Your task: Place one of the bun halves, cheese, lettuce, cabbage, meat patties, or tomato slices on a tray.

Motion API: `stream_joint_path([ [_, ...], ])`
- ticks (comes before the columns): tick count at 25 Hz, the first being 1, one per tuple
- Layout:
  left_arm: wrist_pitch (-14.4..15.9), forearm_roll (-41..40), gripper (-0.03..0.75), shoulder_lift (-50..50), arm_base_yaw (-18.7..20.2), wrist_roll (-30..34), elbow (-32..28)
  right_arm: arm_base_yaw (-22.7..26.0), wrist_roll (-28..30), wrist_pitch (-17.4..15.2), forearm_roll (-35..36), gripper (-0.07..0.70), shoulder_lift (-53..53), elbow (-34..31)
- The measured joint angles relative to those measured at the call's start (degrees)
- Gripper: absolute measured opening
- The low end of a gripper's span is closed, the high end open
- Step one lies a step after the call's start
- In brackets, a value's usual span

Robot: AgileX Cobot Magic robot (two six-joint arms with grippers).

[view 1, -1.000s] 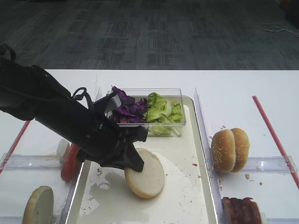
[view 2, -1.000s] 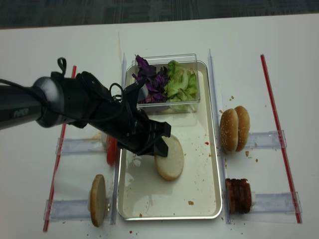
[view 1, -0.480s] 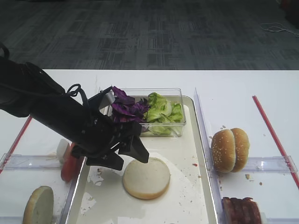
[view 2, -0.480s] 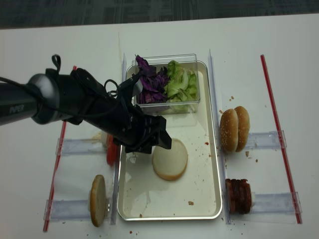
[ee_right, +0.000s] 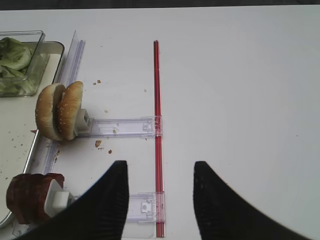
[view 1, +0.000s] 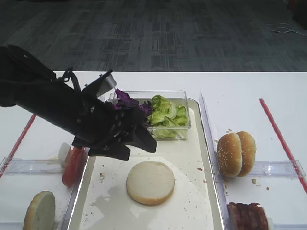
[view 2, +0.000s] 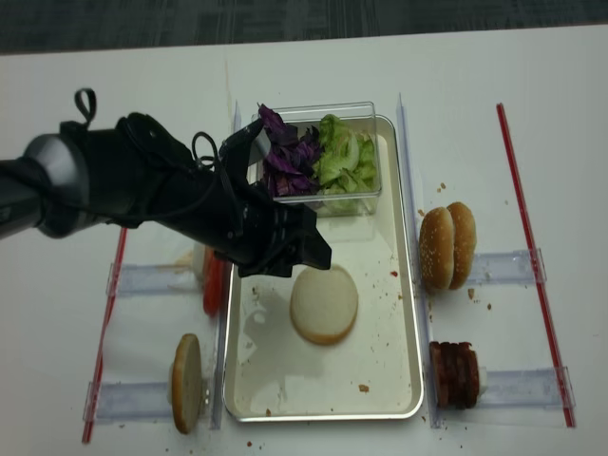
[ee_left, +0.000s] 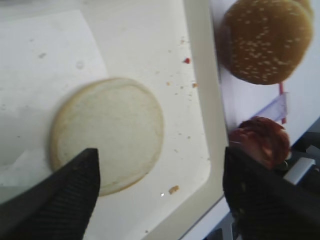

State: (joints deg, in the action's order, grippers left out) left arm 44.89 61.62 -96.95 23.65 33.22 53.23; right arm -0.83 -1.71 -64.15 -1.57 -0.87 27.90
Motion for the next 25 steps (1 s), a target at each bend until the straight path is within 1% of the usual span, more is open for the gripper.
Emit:
stream_joint_path([
  [4,2.95,-0.09,0.51,7.19,0.0,0.0,0.0,0.0,0.0,0.0,0.0,0.356,0.0,0.0],
  [7,4.23,-0.09,0.512,12.79,0.0,-0.49,0.0,0.0,0.0,0.0,0.0,0.355,0.0,0.0],
  [12,5.48,-0.09,0.512,20.67,0.0,-1.85,0.0,0.0,0.0,0.0,0.0,0.356,0.0,0.0],
  [16,6.11,-0.13,0.512,22.96,0.0,-2.52,0.0,0.0,0.0,0.0,0.0,0.355,0.0,0.0],
  [18,6.11,-1.83,0.512,23.05,0.0,-3.17,0.0,0.0,0.0,0.0,0.0,0.355,0.0,0.0],
  [20,5.99,-6.4,0.512,23.05,0.0,-5.19,0.0,0.0,0.0,0.0,0.0,0.355,0.0,0.0],
  [22,5.78,-13.05,0.512,23.05,0.0,-8.7,0.0,0.0,0.0,0.0,0.0,0.356,0.0,0.0],
  [25,5.76,-26.03,0.512,23.05,0.0,-15.84,0.0,0.0,0.0,0.0,0.0,0.356,0.0,0.0],
])
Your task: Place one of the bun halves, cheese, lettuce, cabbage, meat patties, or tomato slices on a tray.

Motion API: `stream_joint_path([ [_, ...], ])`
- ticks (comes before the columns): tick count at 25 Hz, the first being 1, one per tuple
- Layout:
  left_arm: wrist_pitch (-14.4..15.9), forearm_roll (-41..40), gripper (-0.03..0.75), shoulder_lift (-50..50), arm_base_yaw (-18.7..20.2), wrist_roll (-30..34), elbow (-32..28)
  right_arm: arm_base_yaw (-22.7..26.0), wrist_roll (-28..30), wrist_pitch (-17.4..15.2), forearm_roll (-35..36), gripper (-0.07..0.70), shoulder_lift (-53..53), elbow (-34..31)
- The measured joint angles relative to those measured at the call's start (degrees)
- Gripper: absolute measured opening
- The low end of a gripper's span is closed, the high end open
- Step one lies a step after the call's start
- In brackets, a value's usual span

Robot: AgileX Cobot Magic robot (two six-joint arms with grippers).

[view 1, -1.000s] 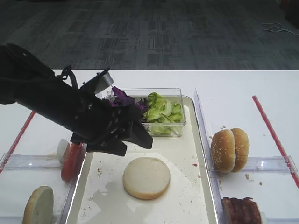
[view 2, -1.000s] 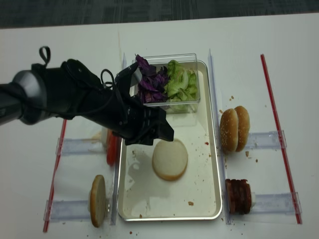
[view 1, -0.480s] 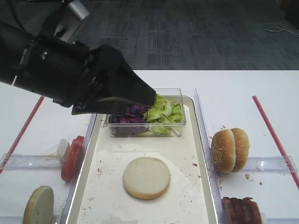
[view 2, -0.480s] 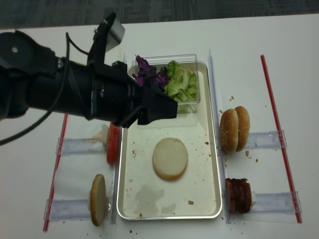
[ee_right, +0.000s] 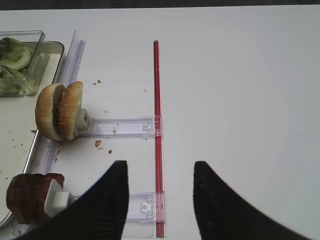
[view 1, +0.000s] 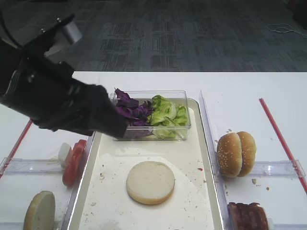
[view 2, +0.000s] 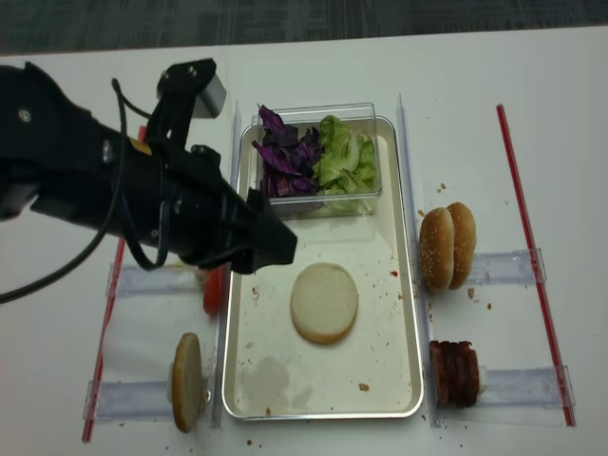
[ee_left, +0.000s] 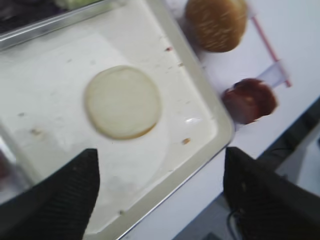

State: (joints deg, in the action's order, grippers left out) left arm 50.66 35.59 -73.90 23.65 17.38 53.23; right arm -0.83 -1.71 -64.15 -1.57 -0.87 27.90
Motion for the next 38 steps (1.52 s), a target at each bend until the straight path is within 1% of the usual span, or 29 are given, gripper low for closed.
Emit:
stream_joint_path([
  [3,0.9,-12.27,0.512,0.0,0.0,-6.49,0.0,0.0,0.0,0.0,0.0,0.355,0.0,0.0],
  [6,2.58,-21.32,0.512,0.0,0.0,-11.13,0.0,0.0,-0.13,0.0,0.0,0.355,0.0,0.0],
  [9,4.32,-28.07,0.512,0.0,0.0,-14.16,0.0,0.0,-0.22,0.0,0.0,0.355,0.0,0.0],
  [12,5.74,-31.29,0.512,0.0,0.0,-15.92,0.0,0.0,-0.22,0.0,0.0,0.355,0.0,0.0],
  [16,6.23,-33.24,0.512,0.0,-0.94,-19.29,0.0,0.0,-0.22,0.11,0.0,0.356,0.0,0.0],
  [18,6.72,-34.44,0.512,0.0,-3.47,-19.93,0.0,0.0,-0.22,0.11,0.0,0.355,0.0,0.0],
  [20,7.41,-35.29,0.512,0.0,-7.18,-20.14,0.0,0.0,-0.22,0.11,0.0,0.355,0.0,0.0],
  [23,8.25,-36.76,0.512,0.0,-14.19,-20.14,0.0,0.0,-0.22,0.11,0.0,0.356,0.0,0.0],
  [26,8.8,-38.5,0.512,0.0,-20.13,-20.14,0.0,0.0,-0.22,0.11,0.0,0.356,0.0,0.0],
  [29,9.67,-38.97,0.512,0.0,-24.39,-20.14,0.0,0.0,-0.22,0.11,0.0,0.356,0.0,0.0],
  [32,9.95,-39.35,0.512,0.0,-25.76,-20.04,0.0,0.0,-0.22,0.11,0.0,0.356,0.0,0.0],
  [38,11.51,-39.43,0.512,1.35,-25.76,-20.04,-0.12,0.0,-0.22,0.11,0.0,0.356,0.0,0.0],
])
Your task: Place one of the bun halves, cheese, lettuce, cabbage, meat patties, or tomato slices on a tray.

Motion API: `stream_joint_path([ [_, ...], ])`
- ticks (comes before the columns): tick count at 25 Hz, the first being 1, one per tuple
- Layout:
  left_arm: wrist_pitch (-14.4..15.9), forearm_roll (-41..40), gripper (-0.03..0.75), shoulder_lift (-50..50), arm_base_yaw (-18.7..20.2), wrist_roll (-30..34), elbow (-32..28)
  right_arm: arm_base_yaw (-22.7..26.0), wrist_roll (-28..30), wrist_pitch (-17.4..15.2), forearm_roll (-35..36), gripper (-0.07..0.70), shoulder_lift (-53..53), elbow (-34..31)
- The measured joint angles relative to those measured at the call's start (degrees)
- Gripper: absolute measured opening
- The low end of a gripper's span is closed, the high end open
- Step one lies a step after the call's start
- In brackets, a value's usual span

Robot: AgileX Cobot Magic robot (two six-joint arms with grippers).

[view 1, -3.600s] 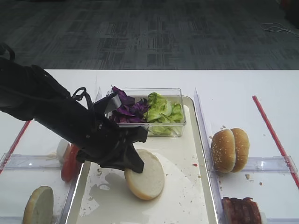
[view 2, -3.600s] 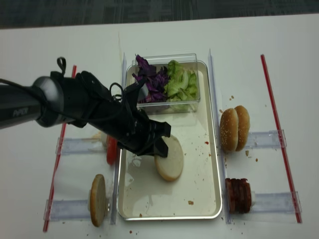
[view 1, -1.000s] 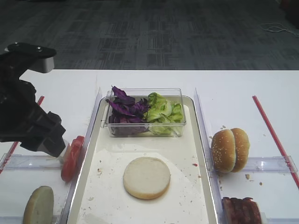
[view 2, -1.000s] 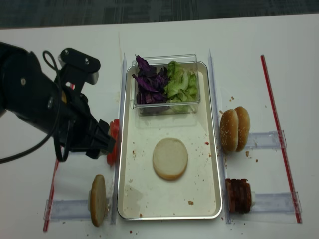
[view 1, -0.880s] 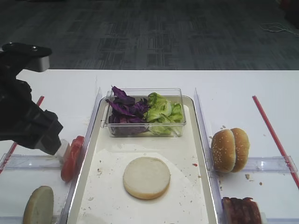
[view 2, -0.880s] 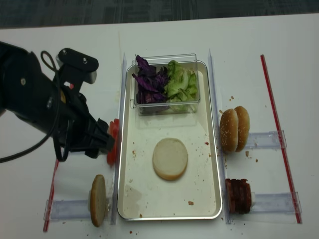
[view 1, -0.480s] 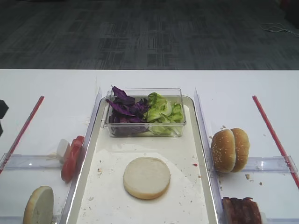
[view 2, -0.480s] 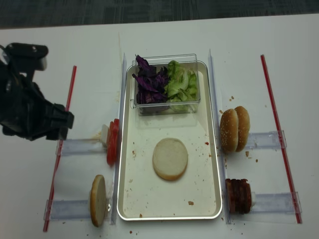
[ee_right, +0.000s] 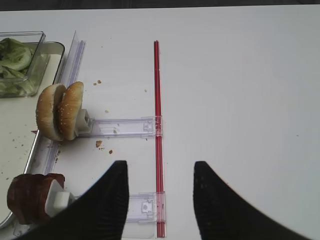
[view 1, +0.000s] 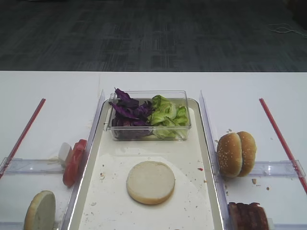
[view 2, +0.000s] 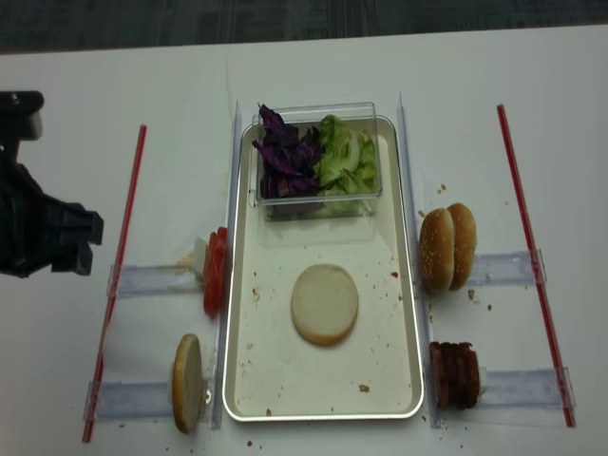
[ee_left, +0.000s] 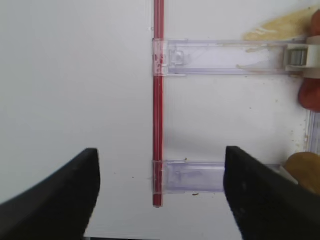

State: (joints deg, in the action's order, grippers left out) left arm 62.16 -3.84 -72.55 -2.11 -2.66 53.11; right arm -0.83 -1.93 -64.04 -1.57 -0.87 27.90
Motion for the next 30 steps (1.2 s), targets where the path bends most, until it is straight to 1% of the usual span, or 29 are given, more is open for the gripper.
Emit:
stream_joint_path([
  [7,1.71,0.95,0.512,7.34,0.0,-0.11,-4.77,0.0,0.0,0.0,0.0,0.356,0.0,0.0],
  [15,2.21,3.0,0.512,20.45,0.0,-0.21,-17.22,0.0,0.0,0.0,0.0,0.355,0.0,0.0],
  [18,3.03,3.0,0.512,26.19,0.0,-0.21,-20.4,0.0,0.0,0.0,0.0,0.356,0.0,0.0],
  [21,3.87,3.0,0.512,32.46,0.0,-0.21,-22.6,0.0,0.0,0.0,0.0,0.356,0.0,0.0],
  [24,3.97,3.0,0.512,39.0,0.0,-0.21,-24.49,0.0,0.0,0.0,0.0,0.356,0.0,0.0],
  [30,3.99,3.0,0.512,50.77,0.0,0.62,-24.92,0.0,0.0,0.0,0.0,0.356,0.0,0.0],
])
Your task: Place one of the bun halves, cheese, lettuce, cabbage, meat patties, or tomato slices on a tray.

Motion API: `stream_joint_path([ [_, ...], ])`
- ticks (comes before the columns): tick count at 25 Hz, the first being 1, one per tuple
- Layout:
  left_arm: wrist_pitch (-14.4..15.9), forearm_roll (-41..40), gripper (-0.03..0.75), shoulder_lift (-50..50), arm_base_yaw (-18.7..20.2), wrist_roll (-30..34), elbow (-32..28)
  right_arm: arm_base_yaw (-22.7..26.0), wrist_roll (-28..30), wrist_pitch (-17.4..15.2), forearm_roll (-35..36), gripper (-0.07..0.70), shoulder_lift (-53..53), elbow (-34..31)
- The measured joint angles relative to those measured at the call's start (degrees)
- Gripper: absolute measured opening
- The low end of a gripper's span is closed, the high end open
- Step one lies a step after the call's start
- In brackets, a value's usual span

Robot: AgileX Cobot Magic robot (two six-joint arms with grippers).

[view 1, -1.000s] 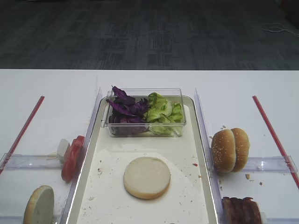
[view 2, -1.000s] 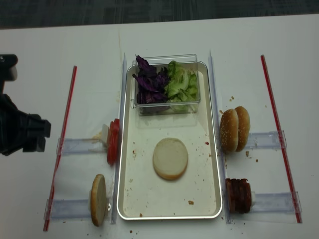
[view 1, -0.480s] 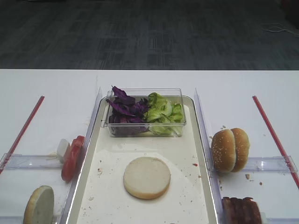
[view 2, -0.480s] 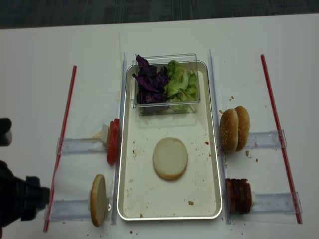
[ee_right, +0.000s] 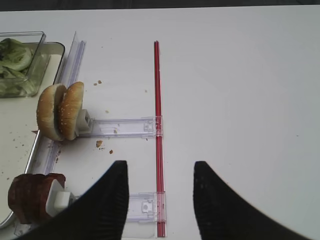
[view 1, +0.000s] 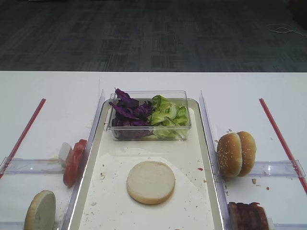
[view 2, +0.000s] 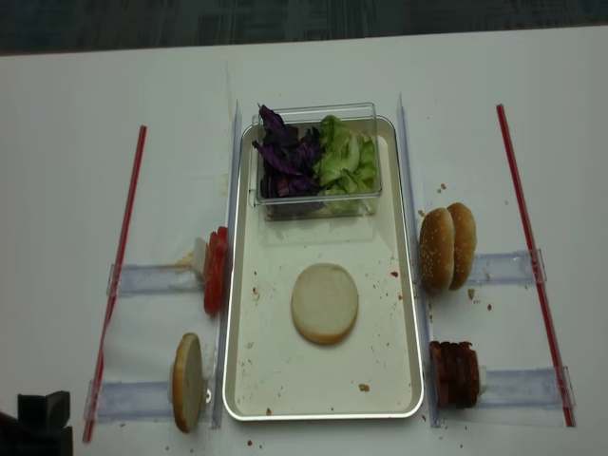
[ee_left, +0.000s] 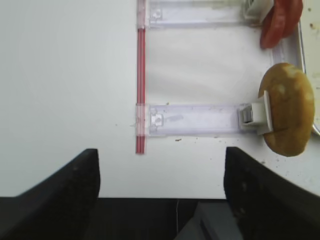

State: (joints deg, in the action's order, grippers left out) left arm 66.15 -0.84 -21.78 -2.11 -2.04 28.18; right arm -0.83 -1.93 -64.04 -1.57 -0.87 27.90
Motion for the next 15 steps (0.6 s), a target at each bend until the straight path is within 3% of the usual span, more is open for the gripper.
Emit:
stream_joint_path([
  [15,1.2,0.0,0.511,22.39,0.0,0.37,0.0,0.0,0.0,0.0,0.0,0.356,0.0,0.0],
])
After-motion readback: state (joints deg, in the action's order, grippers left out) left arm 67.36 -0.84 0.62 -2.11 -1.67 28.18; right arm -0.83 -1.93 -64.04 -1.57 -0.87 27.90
